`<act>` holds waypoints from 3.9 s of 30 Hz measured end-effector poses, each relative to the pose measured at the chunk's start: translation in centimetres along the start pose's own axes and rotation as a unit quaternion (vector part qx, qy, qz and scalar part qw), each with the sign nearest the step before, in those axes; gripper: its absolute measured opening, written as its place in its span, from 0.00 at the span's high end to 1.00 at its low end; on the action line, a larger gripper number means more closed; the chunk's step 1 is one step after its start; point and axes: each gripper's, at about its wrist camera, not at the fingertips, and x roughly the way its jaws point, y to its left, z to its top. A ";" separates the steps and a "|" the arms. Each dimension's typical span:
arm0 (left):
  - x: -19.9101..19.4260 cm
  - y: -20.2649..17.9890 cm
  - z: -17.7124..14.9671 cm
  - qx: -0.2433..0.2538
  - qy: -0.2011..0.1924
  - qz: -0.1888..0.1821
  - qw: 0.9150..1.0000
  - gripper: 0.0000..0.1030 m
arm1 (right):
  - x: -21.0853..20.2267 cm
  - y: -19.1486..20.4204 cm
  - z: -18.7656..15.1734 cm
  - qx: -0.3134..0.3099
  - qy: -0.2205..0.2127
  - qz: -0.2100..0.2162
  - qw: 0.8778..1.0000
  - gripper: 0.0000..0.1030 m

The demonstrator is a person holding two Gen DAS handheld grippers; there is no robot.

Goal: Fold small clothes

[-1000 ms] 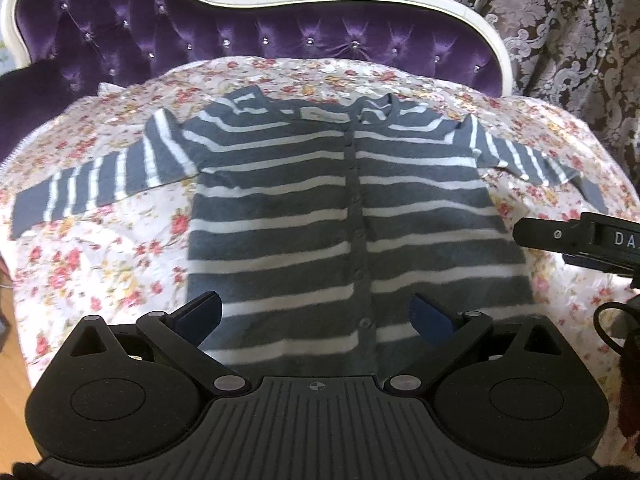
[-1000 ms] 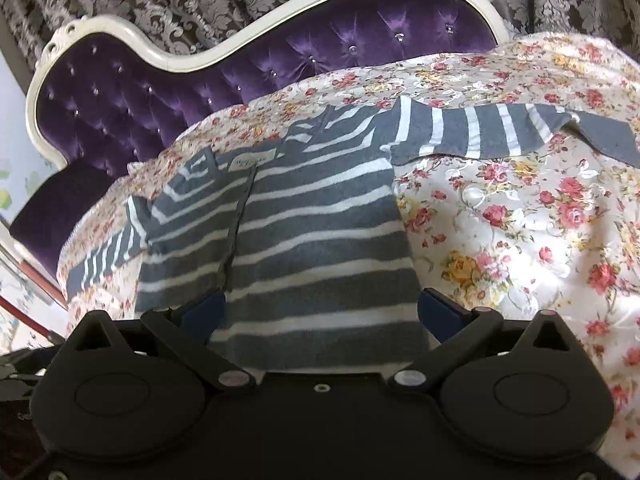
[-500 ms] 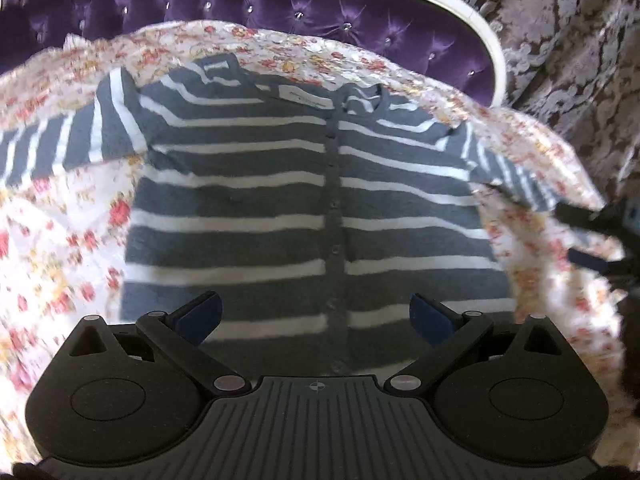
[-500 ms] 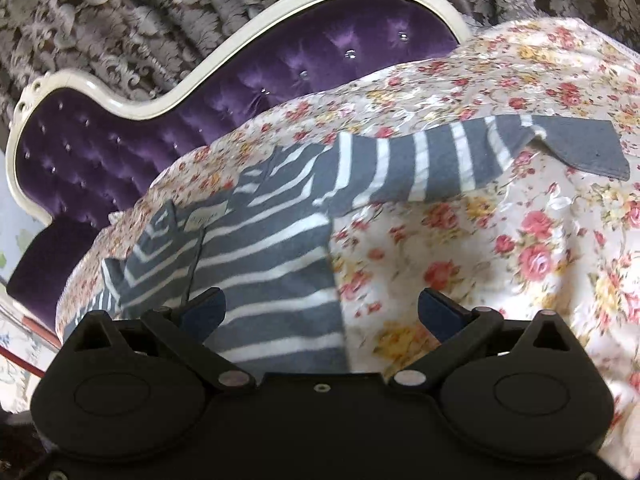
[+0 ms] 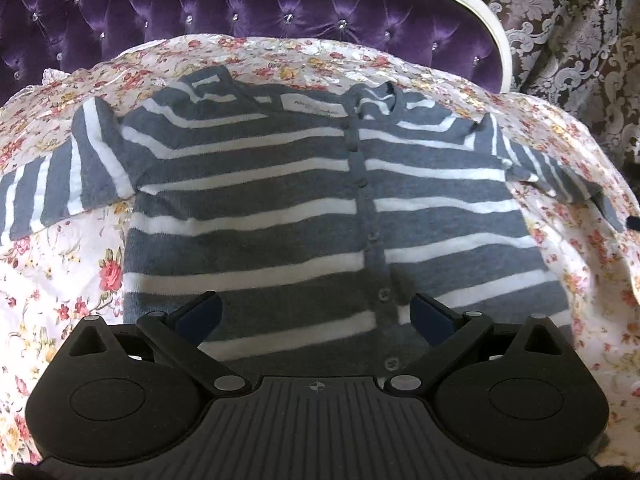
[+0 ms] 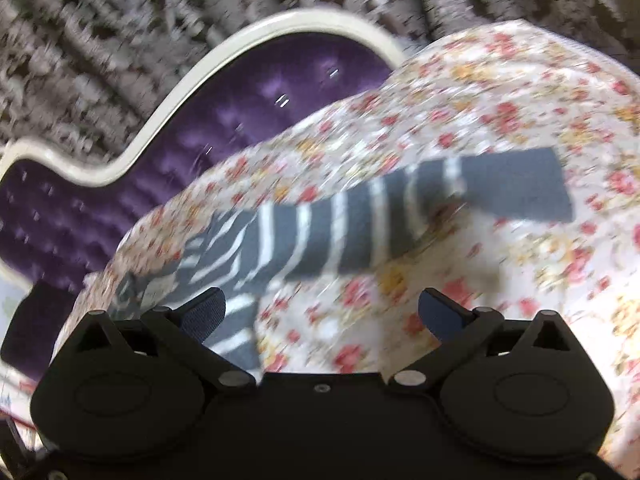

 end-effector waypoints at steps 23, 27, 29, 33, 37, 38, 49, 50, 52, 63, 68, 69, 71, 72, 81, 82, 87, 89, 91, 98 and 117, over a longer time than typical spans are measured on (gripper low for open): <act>0.8 0.4 -2.1 0.004 -0.022 0.015 1.000 0.00 | 4.2 -11.4 5.6 0.091 -0.012 -0.052 0.994 0.00; 0.8 0.4 -2.2 0.001 -0.026 0.017 0.999 0.00 | 4.7 -12.6 5.7 0.107 -0.028 -0.032 0.993 0.00; 0.9 0.3 -2.2 -0.001 -0.028 0.019 0.999 0.00 | 4.9 -13.1 5.8 0.114 -0.035 -0.020 0.993 0.00; 0.9 0.3 -2.2 -0.004 -0.027 0.022 0.999 0.00 | 5.0 -13.1 6.1 0.101 -0.030 -0.021 0.994 0.02; 1.0 0.3 -2.1 -0.005 -0.025 0.023 0.999 0.00 | 5.2 -12.2 6.4 0.053 -0.015 -0.081 0.995 0.38; 1.0 0.3 -2.1 -0.005 -0.024 0.023 0.999 0.00 | 5.3 -12.0 6.5 0.039 -0.009 -0.101 0.994 0.55; 0.8 0.4 -1.8 -0.009 -0.015 0.018 1.000 0.01 | 2.2 -7.2 9.0 -0.029 -0.032 -0.102 0.994 0.85; 0.8 0.4 -1.8 -0.010 -0.014 0.017 1.000 0.01 | 1.6 -5.9 9.5 -0.040 -0.039 -0.093 0.994 0.85; 0.6 0.5 -1.8 -0.013 -0.011 0.015 1.000 0.01 | 0.8 -3.4 10.4 -0.057 -0.047 -0.076 0.994 0.85; -0.6 1.1 -1.4 -0.028 -0.018 0.011 0.999 0.01 | 1.1 15.4 9.7 -0.159 -0.021 0.104 0.982 0.85; -1.7 1.3 -1.2 -0.027 -0.031 0.011 0.999 0.01 | 5.3 22.9 5.5 -0.199 0.038 0.169 0.965 0.85; -1.8 1.4 -1.2 -0.028 -0.030 0.010 0.999 0.01 | 6.1 24.2 4.5 -0.209 0.051 0.176 0.961 0.85; -2.0 1.5 -1.3 -0.029 -0.029 0.007 0.999 0.01 | 8.2 26.5 2.8 -0.227 0.077 0.187 0.953 0.85; -2.1 1.5 -1.3 -0.029 -0.029 0.006 0.999 0.01 | 9.3 27.5 1.8 -0.236 0.091 0.191 0.949 0.85; -1.9 1.3 -1.4 -0.018 -0.013 -0.001 1.000 0.01 | 16.0 31.4 -4.7 -0.268 0.180 0.211 0.923 0.72; -1.8 1.2 -1.5 -0.016 -0.012 -0.002 1.000 0.01 | 16.0 31.1 -4.7 -0.263 0.181 0.216 0.922 0.67; -1.6 1.1 -1.7 -0.013 -0.008 -0.001 1.000 0.01 | 15.0 29.3 -2.7 -0.232 0.156 0.240 0.930 0.35; -1.4 1.2 -1.7 -0.015 -0.005 0.001 1.000 0.01 | 14.4 27.7 -1.0 -0.231 0.132 0.215 0.940 0.35; -1.2 1.2 -1.7 -0.017 -0.001 0.002 1.000 0.01 | 14.0 25.6 0.4 -0.222 0.112 0.184 0.951 0.35; 0.1 1.1 -2.1 -0.018 0.025 0.009 0.999 0.01 | 14.0 16.1 3.2 -0.162 0.068 0.052 0.983 0.34; 0.2 1.3 -1.9 -0.014 0.019 0.014 1.000 0.01 | 15.7 12.3 -0.3 -0.232 0.071 -0.036 0.970 0.90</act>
